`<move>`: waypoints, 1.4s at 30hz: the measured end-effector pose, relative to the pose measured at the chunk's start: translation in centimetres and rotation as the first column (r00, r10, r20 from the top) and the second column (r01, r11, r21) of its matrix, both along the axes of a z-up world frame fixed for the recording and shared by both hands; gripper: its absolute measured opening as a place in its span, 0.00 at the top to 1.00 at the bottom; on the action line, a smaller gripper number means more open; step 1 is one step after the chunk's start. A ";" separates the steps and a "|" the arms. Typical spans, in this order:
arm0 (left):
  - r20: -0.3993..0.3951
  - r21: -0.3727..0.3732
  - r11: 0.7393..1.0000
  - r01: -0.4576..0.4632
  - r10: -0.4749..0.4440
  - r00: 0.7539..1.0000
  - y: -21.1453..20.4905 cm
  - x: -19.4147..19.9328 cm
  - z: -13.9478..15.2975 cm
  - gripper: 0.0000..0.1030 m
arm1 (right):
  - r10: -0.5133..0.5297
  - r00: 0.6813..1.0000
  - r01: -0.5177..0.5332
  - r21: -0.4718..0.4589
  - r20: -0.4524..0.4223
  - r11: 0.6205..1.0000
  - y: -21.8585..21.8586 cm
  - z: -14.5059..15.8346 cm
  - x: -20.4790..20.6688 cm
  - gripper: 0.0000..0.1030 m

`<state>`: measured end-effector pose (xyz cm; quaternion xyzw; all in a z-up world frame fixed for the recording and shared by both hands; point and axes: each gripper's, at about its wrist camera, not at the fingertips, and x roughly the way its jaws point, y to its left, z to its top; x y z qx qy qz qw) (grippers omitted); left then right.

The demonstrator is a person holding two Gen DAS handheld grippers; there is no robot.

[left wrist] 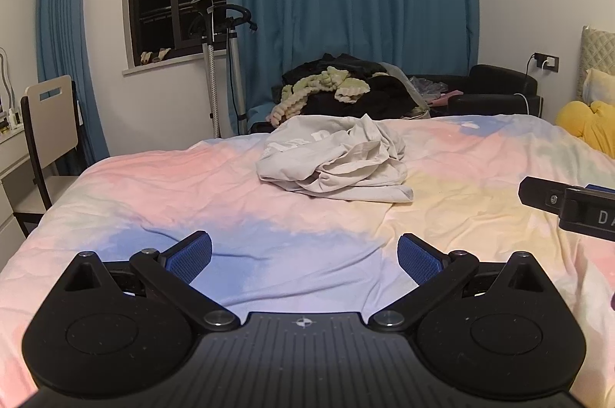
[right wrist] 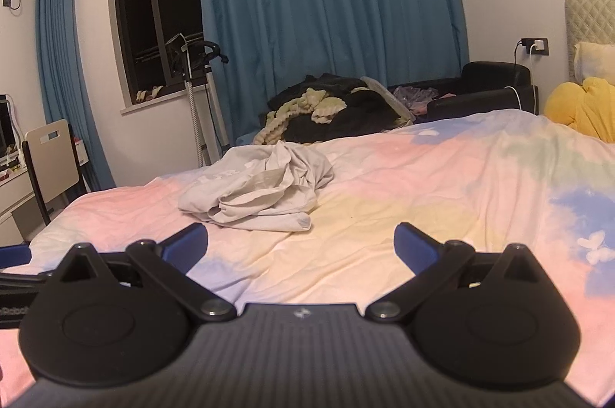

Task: Fold clothes
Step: 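Move both grippers toward the crumpled grey T-shirt on the bed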

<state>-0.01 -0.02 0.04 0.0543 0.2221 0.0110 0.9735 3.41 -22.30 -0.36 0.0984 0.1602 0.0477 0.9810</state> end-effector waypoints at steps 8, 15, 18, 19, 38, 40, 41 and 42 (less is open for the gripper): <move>0.071 0.010 1.000 0.016 -0.017 0.997 0.8 -1.4 1.1 0.00 | 0.004 1.000 -0.004 0.013 -0.004 1.000 0.1 0.7 -0.8 0.00; 0.084 -0.008 1.000 0.000 0.000 0.996 2.9 -3.9 2.3 0.00 | 0.039 0.999 -0.039 -0.005 0.015 0.999 1.3 1.9 -2.0 0.00; 0.078 -0.043 0.999 -0.006 0.010 0.997 4.0 -4.9 3.0 0.00 | 0.037 0.999 -0.037 -0.023 0.002 0.999 1.5 2.0 -2.2 0.00; 0.080 -0.049 0.999 -0.006 0.010 0.997 4.2 -5.4 3.1 0.00 | 0.036 0.999 -0.036 -0.025 -0.003 0.999 1.5 2.0 -2.3 0.00; 0.108 -0.102 0.995 0.021 -0.010 0.994 5.1 -11.4 6.5 0.00 | 0.108 0.991 -0.105 -0.035 0.081 0.994 3.0 5.1 -7.1 0.00; 0.095 -0.103 0.994 0.036 -0.027 0.995 4.7 -10.9 6.7 0.00 | 0.112 0.990 -0.110 -0.030 0.090 0.993 2.9 5.1 -7.3 0.00; 0.088 -0.104 0.994 0.043 -0.034 0.996 4.5 -10.7 6.8 0.00 | 0.114 0.989 -0.112 -0.027 0.095 0.993 2.8 5.1 -7.3 0.00; 0.087 -0.095 0.994 0.051 -0.043 0.995 4.2 -10.4 6.6 0.00 | 0.116 0.988 -0.114 -0.026 0.099 0.993 2.7 5.1 -7.3 0.00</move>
